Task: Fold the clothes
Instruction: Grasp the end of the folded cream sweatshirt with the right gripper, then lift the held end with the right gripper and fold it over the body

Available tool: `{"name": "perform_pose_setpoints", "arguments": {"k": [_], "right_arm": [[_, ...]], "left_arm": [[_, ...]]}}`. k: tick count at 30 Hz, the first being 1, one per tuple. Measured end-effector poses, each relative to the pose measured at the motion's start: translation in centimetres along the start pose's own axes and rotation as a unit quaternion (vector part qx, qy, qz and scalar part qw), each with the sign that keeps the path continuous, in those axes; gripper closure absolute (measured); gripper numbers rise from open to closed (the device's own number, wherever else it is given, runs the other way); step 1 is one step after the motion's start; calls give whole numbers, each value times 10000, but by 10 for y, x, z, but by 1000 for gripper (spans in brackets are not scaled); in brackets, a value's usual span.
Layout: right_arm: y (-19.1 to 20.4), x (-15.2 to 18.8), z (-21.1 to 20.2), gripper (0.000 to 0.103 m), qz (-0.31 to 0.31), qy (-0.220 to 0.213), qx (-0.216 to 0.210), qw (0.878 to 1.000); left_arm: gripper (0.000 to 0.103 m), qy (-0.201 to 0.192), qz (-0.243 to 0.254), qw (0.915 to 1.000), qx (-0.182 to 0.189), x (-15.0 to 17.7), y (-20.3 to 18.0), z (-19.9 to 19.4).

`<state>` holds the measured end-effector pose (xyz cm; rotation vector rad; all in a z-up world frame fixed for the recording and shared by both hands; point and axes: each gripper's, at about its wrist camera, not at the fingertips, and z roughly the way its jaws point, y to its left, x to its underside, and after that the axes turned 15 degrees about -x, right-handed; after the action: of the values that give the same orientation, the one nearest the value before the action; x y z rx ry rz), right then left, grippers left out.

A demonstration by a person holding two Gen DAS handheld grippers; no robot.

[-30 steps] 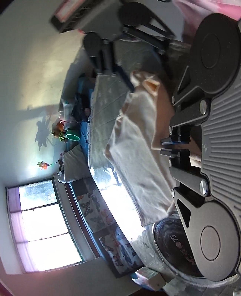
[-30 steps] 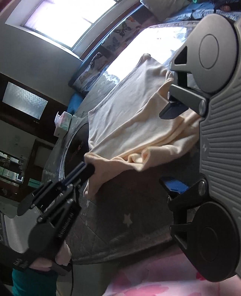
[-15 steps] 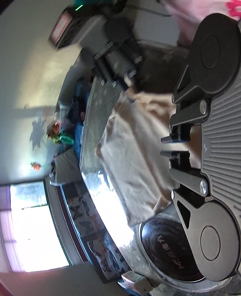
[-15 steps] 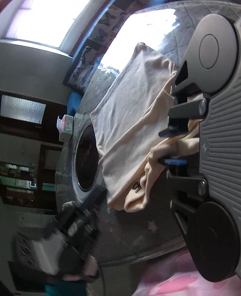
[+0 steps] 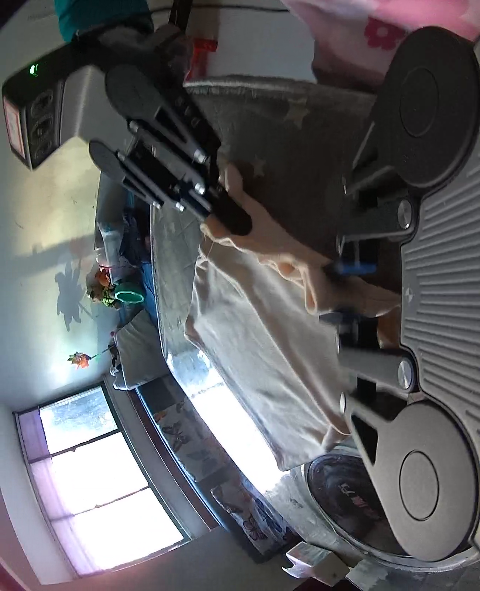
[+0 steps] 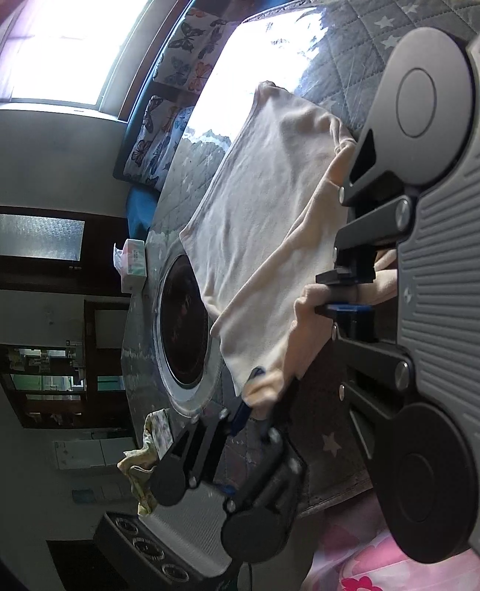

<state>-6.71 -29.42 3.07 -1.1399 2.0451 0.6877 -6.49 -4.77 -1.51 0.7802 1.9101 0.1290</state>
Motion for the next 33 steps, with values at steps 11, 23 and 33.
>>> {"name": "perform_pose_setpoints", "arguments": {"k": [11,23,33], "right_arm": [[16,20,5,62,-896,218,386,9950],[-10,10,6,93,-332,129,362,9987],[-21,-4,-1,93,29,39,299,9995]], "left_arm": [[94,-19,-444,9990,112,-20,26,12],[86,-8,-364,9993,-58,-3,15,3],[70,3,-71,9990,-445,20,7,-7]]}}
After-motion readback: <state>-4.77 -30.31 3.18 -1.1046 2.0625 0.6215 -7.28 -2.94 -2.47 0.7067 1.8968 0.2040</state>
